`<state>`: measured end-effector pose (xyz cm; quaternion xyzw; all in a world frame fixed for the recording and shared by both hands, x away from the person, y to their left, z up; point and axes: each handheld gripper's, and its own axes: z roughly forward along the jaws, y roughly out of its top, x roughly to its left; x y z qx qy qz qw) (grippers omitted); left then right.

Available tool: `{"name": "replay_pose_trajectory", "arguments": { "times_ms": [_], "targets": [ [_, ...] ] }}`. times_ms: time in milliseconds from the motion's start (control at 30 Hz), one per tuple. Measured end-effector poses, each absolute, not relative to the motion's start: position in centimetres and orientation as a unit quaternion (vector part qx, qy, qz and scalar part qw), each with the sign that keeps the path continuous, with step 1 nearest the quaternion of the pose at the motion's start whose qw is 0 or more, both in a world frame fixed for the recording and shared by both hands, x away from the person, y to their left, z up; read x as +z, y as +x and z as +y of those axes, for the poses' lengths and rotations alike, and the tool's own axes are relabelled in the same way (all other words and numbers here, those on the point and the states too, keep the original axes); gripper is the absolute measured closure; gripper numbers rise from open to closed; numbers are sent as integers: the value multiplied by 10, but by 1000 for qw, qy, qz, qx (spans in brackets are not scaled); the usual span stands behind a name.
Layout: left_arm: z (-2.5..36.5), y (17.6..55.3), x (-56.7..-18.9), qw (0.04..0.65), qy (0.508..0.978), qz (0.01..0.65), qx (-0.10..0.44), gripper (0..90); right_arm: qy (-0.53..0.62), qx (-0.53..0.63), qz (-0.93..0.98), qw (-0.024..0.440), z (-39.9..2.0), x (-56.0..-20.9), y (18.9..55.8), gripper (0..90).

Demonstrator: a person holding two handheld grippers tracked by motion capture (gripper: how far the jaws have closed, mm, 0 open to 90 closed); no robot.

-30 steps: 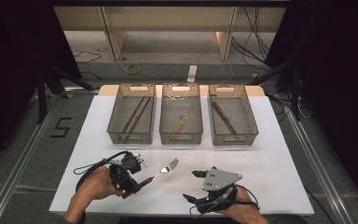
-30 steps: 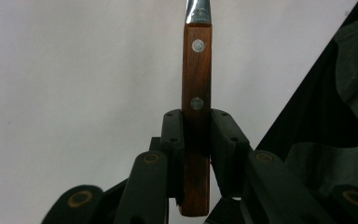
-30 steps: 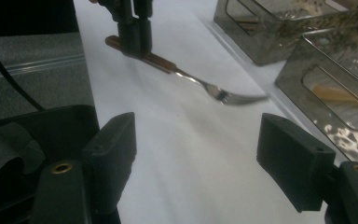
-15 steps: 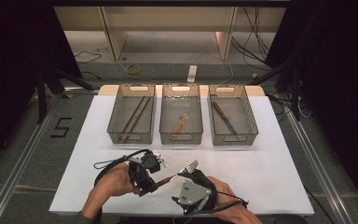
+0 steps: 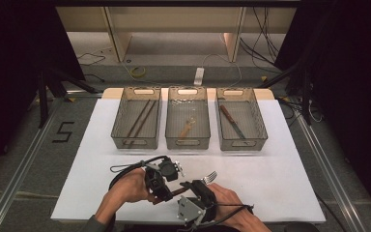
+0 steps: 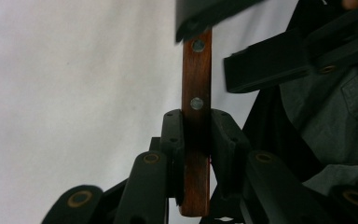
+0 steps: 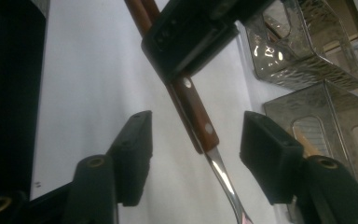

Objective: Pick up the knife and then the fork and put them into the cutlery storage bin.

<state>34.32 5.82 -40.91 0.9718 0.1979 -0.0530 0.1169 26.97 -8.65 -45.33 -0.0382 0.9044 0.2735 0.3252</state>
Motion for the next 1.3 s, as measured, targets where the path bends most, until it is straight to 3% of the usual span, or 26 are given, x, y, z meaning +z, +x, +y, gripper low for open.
{"name": "replay_pose_trajectory", "arguments": {
  "times_ms": [467, 900, 967, 1200, 1300],
  "targets": [
    [50, 341, -409, 108, 975, 187, -59, 757, -105, 221, 895, 373, -81, -462, 265, 709],
    [53, 342, -407, 119, 972, 187, -72, 746, -158, 192, 883, 397, -81, -465, 259, 787],
    [55, 342, -405, 124, 971, 194, -70, 724, -153, 195, 885, 394, -82, -464, 259, 788],
    [73, 347, -398, 154, 959, 233, -44, 490, -135, 194, 887, 397, -94, -458, 266, 789],
    [84, 348, -392, 172, 953, 247, -35, 436, -117, 190, 891, 395, -102, -457, 270, 789]
  ]
}}
